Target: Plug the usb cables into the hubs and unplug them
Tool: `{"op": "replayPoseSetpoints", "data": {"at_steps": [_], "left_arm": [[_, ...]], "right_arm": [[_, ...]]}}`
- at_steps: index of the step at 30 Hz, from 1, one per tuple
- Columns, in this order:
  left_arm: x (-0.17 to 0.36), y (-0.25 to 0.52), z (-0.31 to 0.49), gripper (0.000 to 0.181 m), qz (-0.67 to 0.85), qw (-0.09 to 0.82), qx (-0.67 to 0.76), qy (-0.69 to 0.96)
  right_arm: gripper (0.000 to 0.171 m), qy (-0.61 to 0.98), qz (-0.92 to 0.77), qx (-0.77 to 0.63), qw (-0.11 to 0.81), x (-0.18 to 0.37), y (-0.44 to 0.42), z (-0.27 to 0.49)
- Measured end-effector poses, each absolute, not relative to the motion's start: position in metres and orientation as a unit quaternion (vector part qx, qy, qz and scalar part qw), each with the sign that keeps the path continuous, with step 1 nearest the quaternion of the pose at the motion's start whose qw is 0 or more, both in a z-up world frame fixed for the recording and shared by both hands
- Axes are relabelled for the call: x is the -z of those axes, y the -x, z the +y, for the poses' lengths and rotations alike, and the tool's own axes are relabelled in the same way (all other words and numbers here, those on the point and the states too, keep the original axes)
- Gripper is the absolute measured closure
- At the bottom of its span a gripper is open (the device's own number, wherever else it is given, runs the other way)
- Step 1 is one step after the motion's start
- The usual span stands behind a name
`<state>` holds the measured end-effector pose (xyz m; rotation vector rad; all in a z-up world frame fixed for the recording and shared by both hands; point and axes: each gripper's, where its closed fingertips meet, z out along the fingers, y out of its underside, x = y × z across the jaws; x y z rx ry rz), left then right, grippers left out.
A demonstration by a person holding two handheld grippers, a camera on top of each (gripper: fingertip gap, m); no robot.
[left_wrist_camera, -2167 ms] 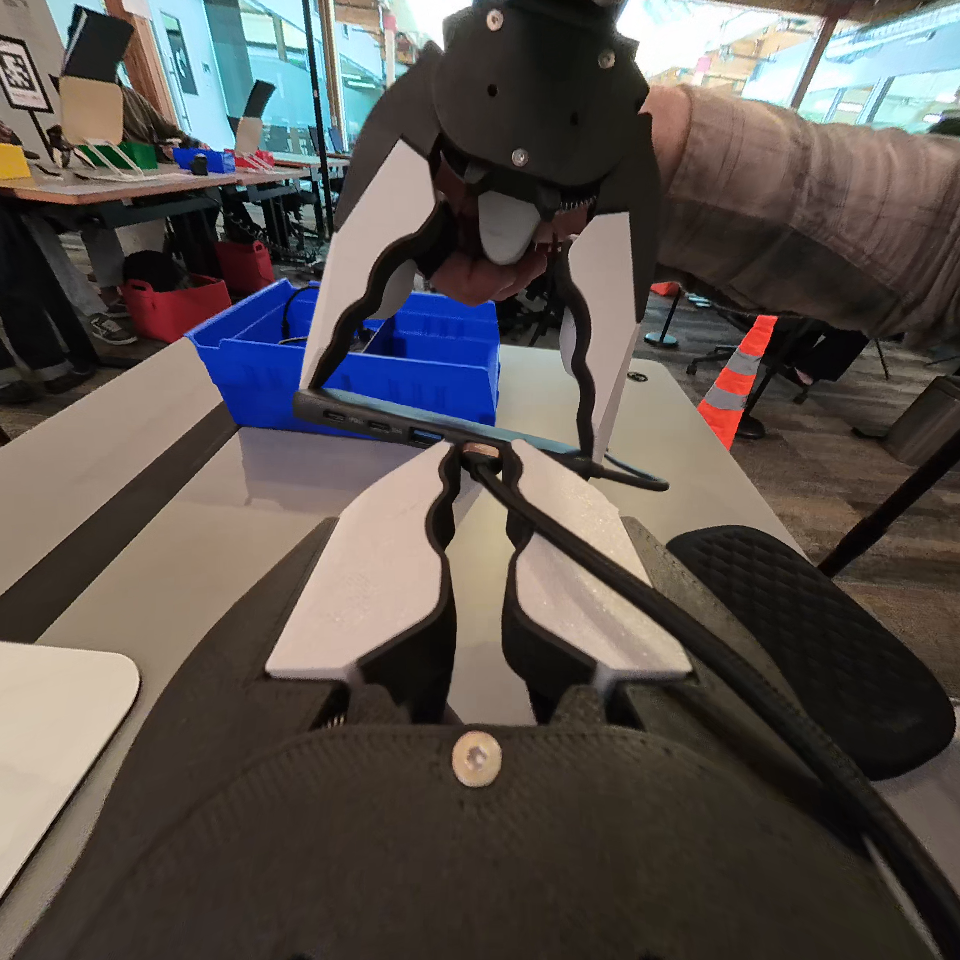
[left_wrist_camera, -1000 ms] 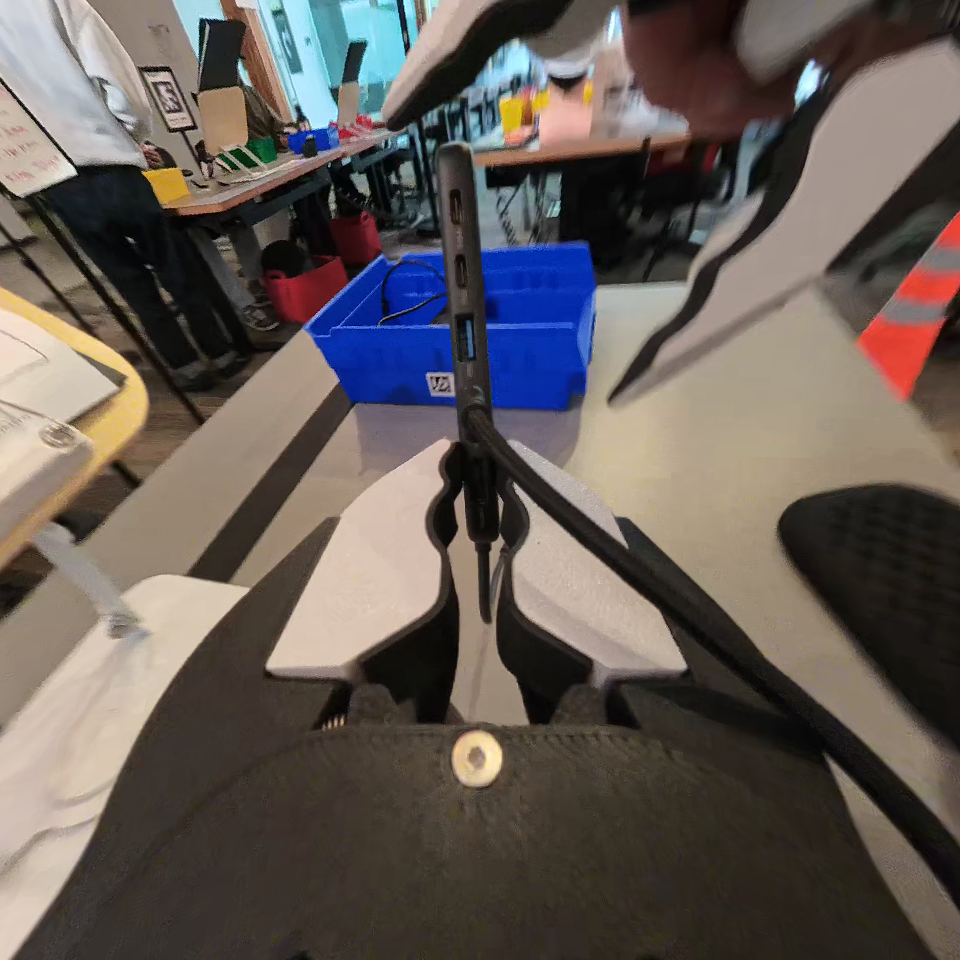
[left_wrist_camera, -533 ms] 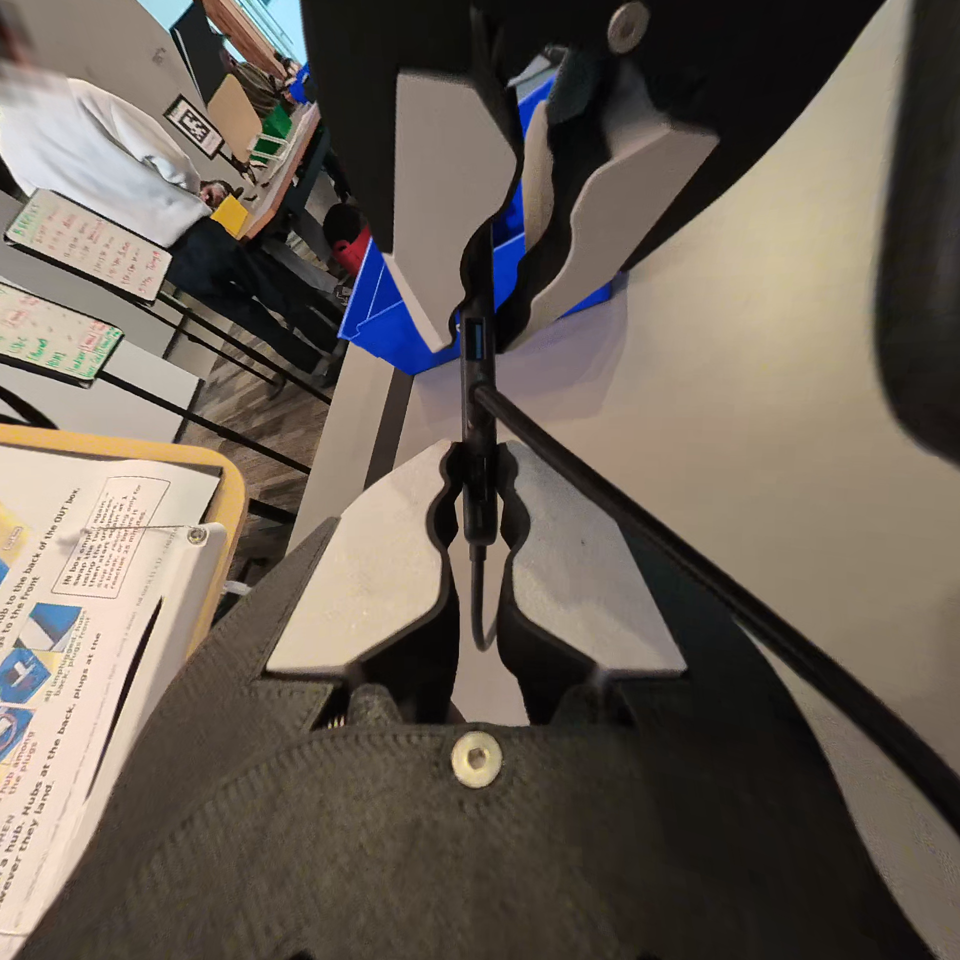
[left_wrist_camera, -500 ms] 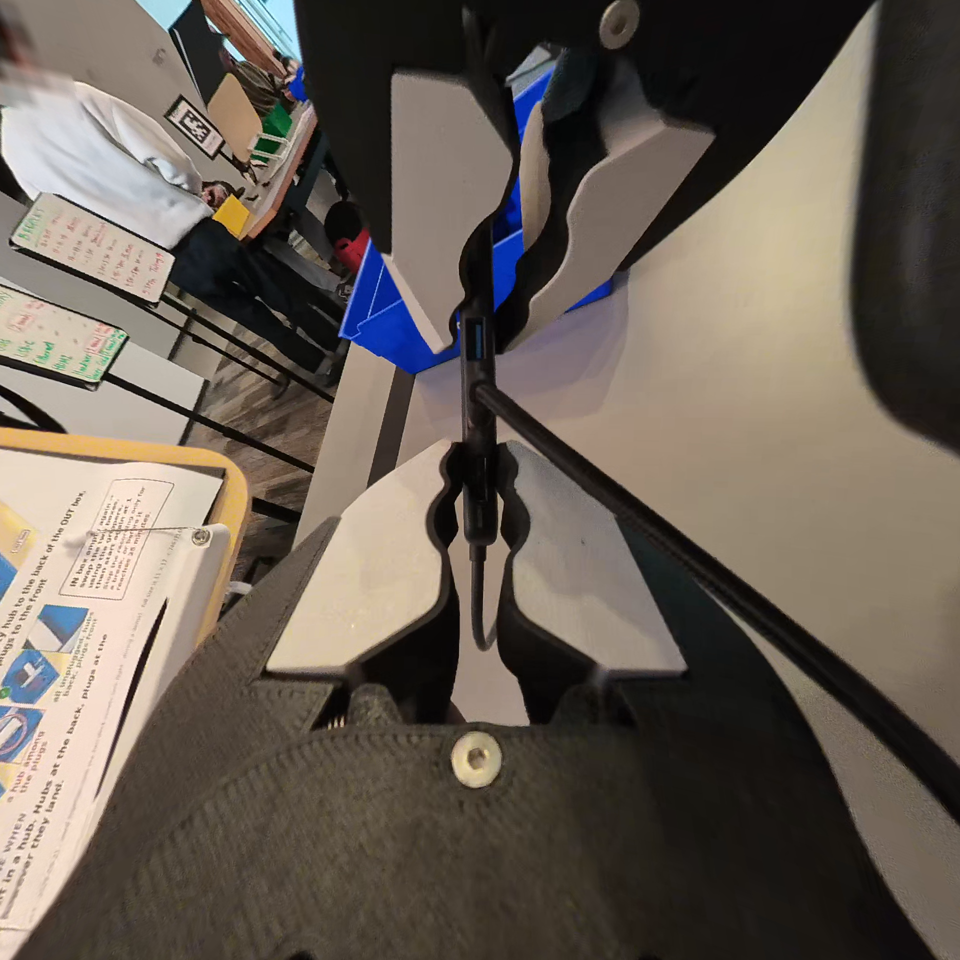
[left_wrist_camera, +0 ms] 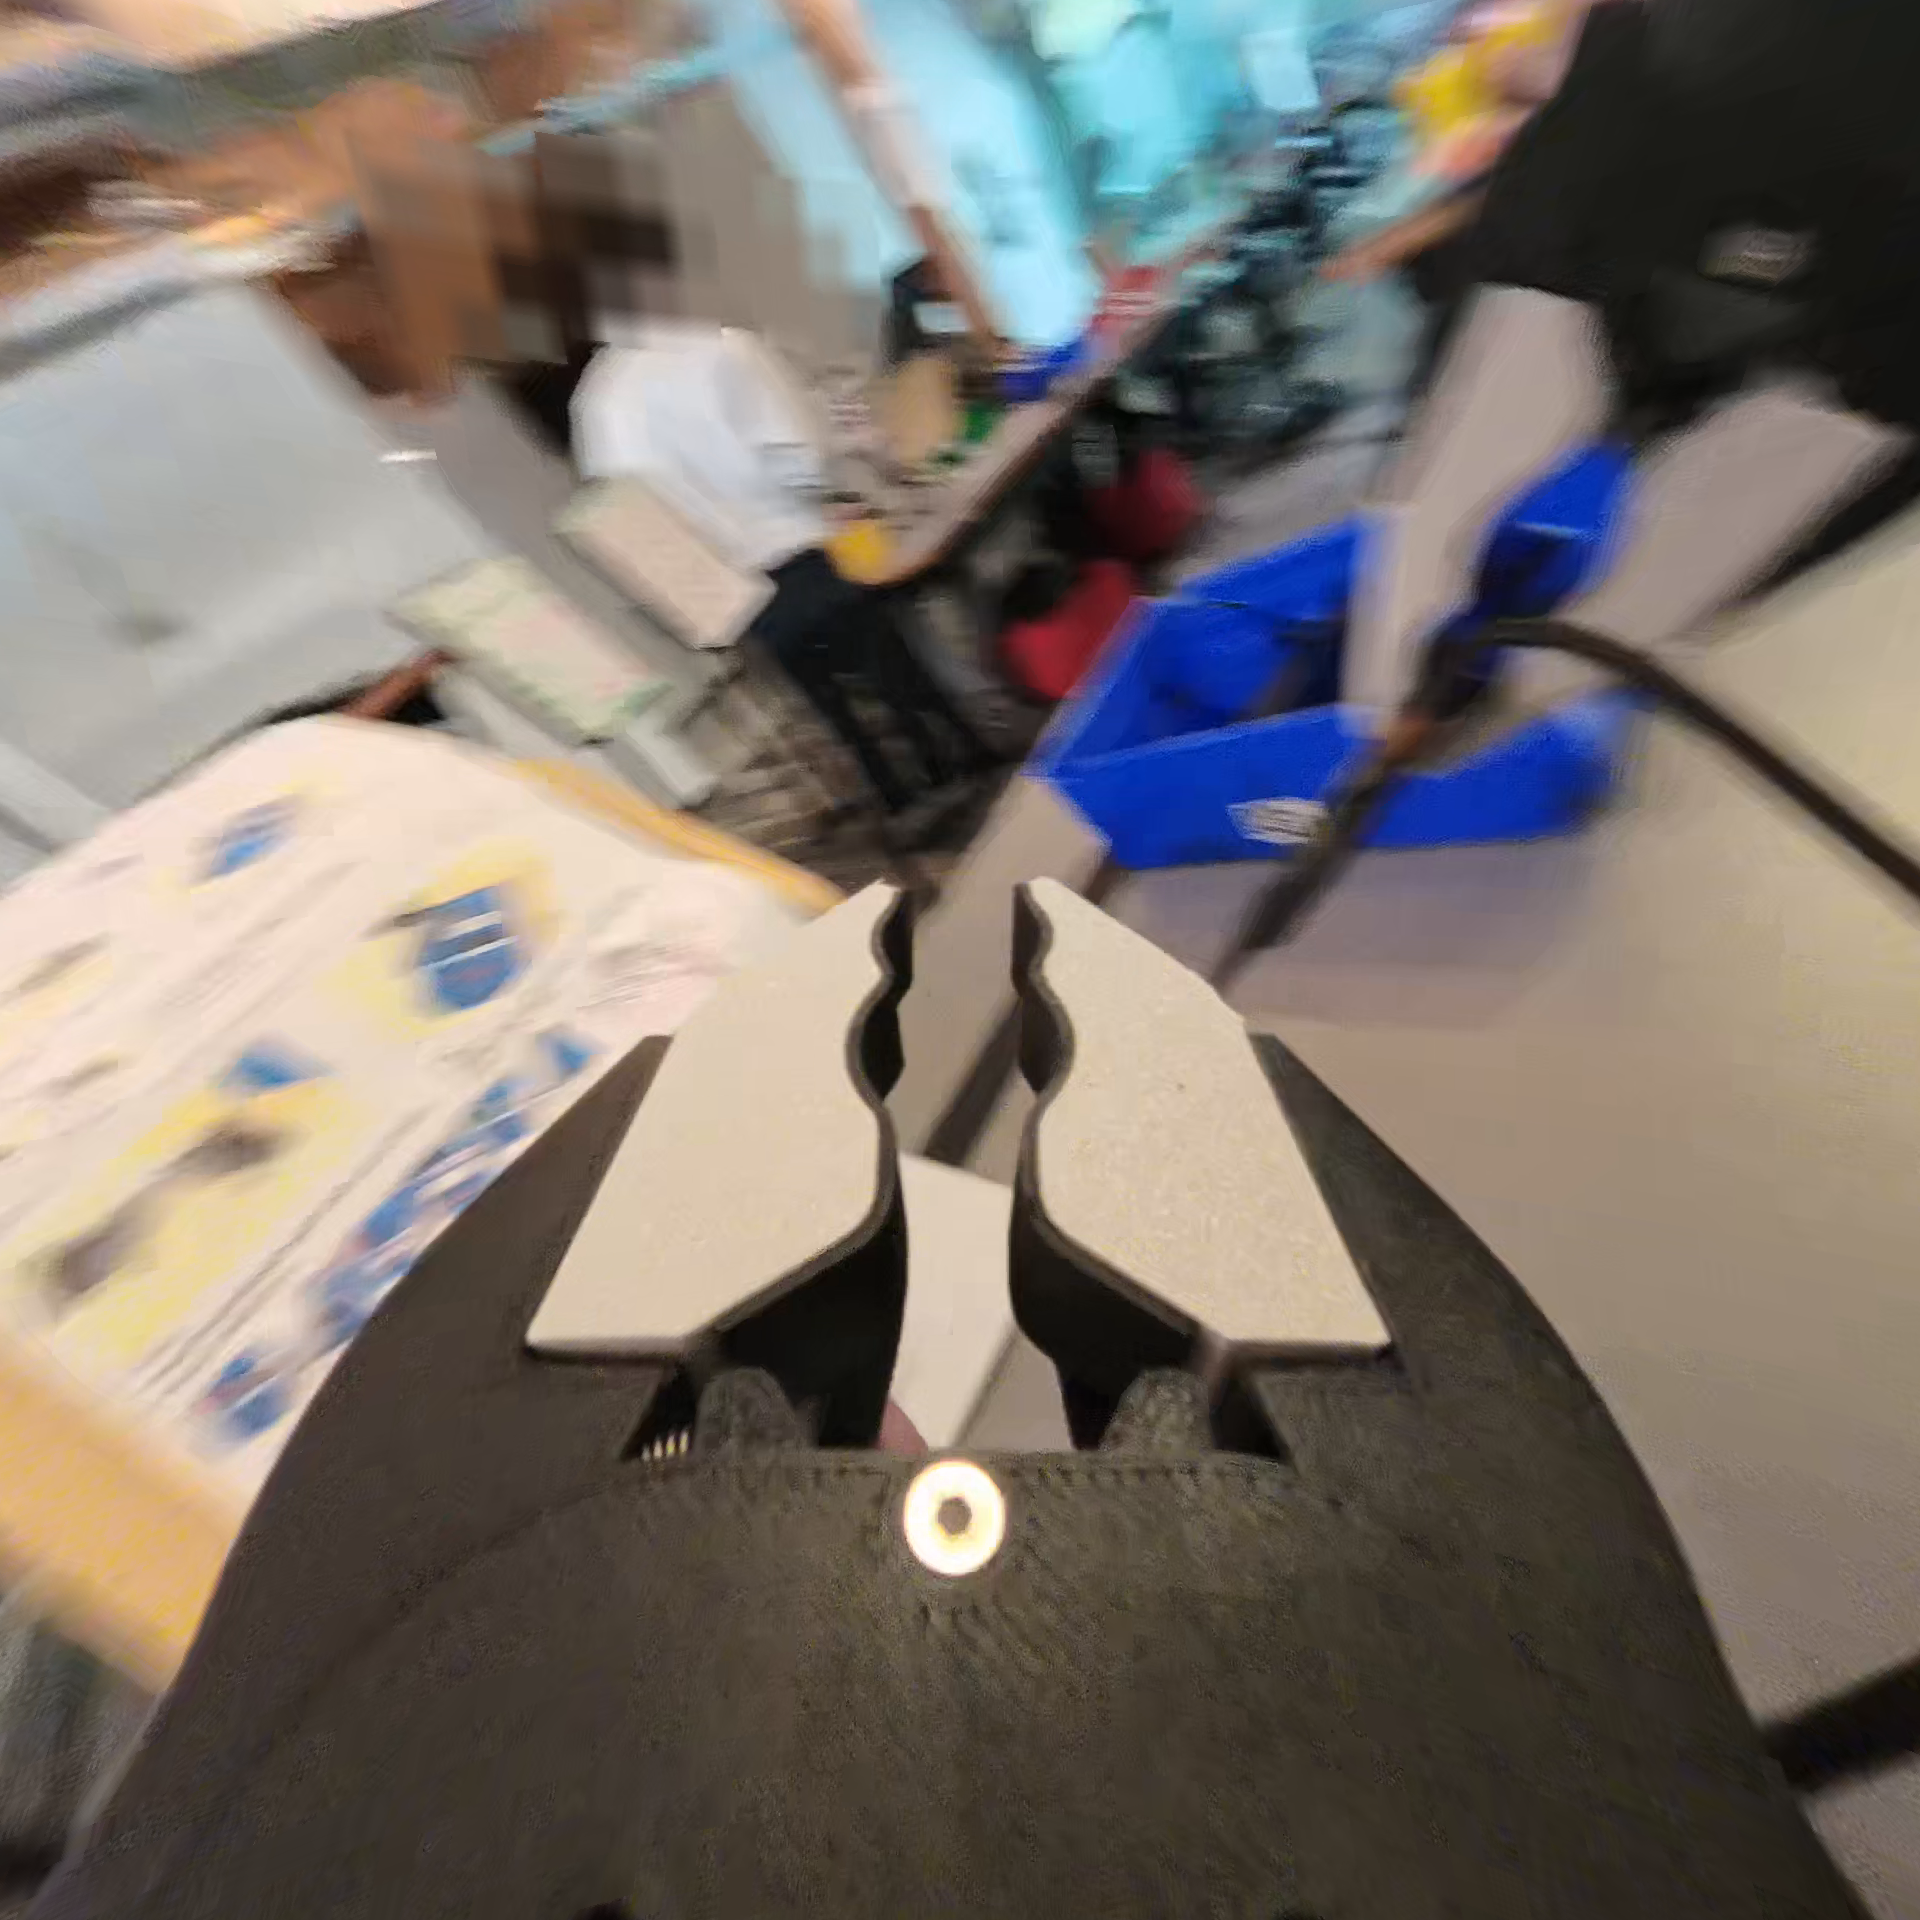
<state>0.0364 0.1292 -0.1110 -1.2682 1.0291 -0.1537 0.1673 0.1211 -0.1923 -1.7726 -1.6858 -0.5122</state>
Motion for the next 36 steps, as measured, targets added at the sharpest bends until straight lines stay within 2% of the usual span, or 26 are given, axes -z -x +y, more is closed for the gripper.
{"op": "replayPoseSetpoints", "data": {"at_steps": [3, 7, 17, 21, 28, 32, 36], "left_arm": [[0.065, 0.023, 0.144, 0.175, 0.342, 0.750, 0.013, 0.566], [0.039, 0.074, 0.148, 0.177, 0.257, 0.788, 0.036, 0.558], [0.049, 0.102, 0.169, 0.179, 0.223, 0.780, 0.056, 0.582], [0.052, 0.110, 0.174, 0.179, 0.200, 0.780, 0.053, 0.591], [0.057, 0.108, 0.178, 0.179, 0.208, 0.775, 0.055, 0.595], [0.061, 0.106, 0.180, 0.179, 0.211, 0.771, 0.056, 0.598], [0.065, 0.104, 0.183, 0.179, 0.217, 0.768, 0.056, 0.601]], "right_arm": [[0.161, 0.724, -0.585, 0.131, 0.342, 0.188, -0.182, 0.129], [0.161, 0.787, -0.481, 0.049, 0.383, 0.172, -0.211, 0.150], [0.161, 0.835, -0.180, -0.103, 0.509, 0.143, -0.284, 0.225], [0.161, 0.825, -0.074, -0.152, 0.539, 0.152, -0.308, 0.249], [0.161, 0.839, 0.021, -0.069, 0.540, 0.191, -0.357, 0.271], [0.161, 0.878, -0.052, 0.053, 0.473, 0.223, -0.376, 0.275], [0.160, 0.898, -0.155, 0.116, 0.395, 0.234, -0.378, 0.278]]}}
